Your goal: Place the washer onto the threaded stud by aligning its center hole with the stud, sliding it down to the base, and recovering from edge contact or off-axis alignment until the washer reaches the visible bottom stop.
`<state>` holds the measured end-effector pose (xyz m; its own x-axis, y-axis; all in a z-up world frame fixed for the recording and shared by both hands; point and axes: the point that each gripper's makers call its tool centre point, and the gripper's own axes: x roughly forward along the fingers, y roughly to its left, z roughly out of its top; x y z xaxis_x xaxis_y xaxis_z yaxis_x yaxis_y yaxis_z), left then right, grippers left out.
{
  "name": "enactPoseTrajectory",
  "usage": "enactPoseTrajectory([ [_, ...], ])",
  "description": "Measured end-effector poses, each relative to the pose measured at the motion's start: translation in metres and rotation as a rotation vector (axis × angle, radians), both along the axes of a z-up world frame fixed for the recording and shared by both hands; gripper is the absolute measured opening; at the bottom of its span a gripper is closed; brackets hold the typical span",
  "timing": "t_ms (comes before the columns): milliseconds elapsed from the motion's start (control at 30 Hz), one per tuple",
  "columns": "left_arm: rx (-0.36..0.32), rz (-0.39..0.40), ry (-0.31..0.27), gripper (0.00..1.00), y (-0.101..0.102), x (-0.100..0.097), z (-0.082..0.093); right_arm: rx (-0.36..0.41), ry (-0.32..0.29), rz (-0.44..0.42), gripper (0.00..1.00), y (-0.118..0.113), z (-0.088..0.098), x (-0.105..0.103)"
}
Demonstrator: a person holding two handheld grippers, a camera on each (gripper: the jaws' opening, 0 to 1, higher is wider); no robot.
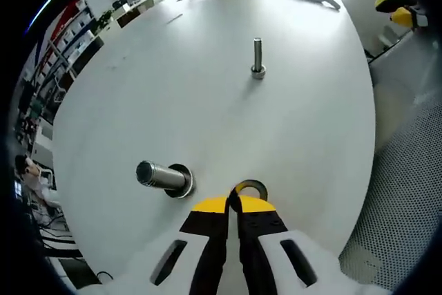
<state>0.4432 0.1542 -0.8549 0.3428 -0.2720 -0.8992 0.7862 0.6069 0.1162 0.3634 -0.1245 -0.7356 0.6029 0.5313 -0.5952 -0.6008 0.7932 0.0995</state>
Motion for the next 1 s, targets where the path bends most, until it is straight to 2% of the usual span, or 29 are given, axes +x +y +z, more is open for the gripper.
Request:
enactPoseTrajectory([
  [133,-0.016,0.019,-0.019,0.02,0.002,0.003,0.008,-0.001,0.000,-0.001,0.22,0.000,0.000,0.000],
  [300,-0.037,0.045,-0.056,0.02,0.004,0.007,0.026,-0.001,-0.001,-0.001,0.22,0.000,0.000,0.000],
  [600,-0.037,0.073,-0.096,0.02,0.011,0.016,0.051,0.001,-0.008,-0.001,0.22,0.000,0.001,0.000],
  [1000,-0.027,0.099,-0.133,0.02,0.020,0.038,0.070,0.007,-0.012,-0.003,0.22,0.000,0.002,0.001],
])
